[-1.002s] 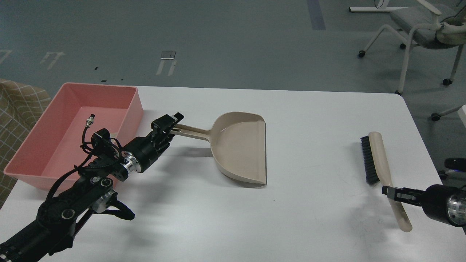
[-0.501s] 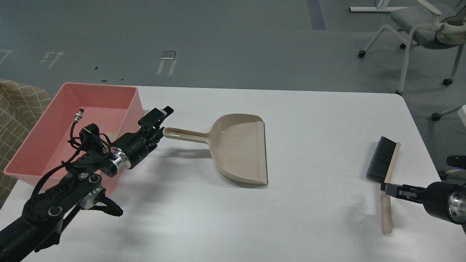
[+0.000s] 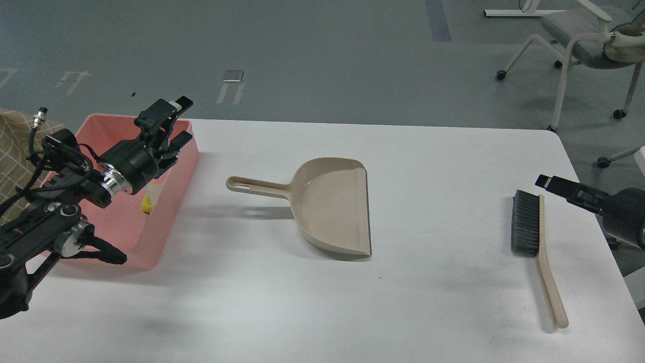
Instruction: Sweep and dump garbage into bin
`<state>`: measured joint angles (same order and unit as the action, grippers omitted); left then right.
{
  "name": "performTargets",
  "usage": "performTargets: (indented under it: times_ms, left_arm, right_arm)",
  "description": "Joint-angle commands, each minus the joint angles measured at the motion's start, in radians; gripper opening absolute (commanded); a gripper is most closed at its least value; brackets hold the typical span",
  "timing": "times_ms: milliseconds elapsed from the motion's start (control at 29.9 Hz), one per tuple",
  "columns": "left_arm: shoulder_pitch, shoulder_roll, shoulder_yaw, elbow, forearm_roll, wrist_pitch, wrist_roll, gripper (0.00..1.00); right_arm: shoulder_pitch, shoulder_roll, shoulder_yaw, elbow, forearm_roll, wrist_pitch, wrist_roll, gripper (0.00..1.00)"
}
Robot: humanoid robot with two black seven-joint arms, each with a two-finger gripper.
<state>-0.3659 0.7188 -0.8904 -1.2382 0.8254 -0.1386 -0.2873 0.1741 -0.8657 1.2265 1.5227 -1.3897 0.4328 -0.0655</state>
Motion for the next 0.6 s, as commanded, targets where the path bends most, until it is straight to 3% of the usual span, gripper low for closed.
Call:
performTargets:
  times_ms: [0, 167, 367, 434, 568]
  left_arm:
    - [-0.030, 0.014, -0.018, 0.009, -0.094, -0.001, -0.007, 0.97]
    - [-0.042, -0.036, -0.084, 0.009, -0.227, 0.008, -0.006, 0.97]
    - [-0.058, -0.119, -0.147, 0.013, -0.253, 0.011, -0.004, 0.97]
    - [-0.061, -0.148, -0.177, 0.017, -0.255, 0.011, -0.004, 0.97]
    - [-0.073, -0.180, -0.205, 0.028, -0.256, 0.011, -0.003, 0.97]
  right_arm:
    - [0.015, 0.129, 0.135, -0.038, 0.118, -0.015, -0.004, 1.00]
    - [0.083, 0.500, 0.280, -0.166, 0.205, -0.039, 0.001, 1.00]
    - [0.111, 0.640, 0.344, -0.197, 0.221, -0.058, 0.006, 1.00]
    - [0.131, 0.736, 0.350, -0.197, 0.228, -0.097, 0.006, 1.00]
    - [0.176, 0.806, 0.349, -0.202, 0.233, -0.178, 0.004, 1.00]
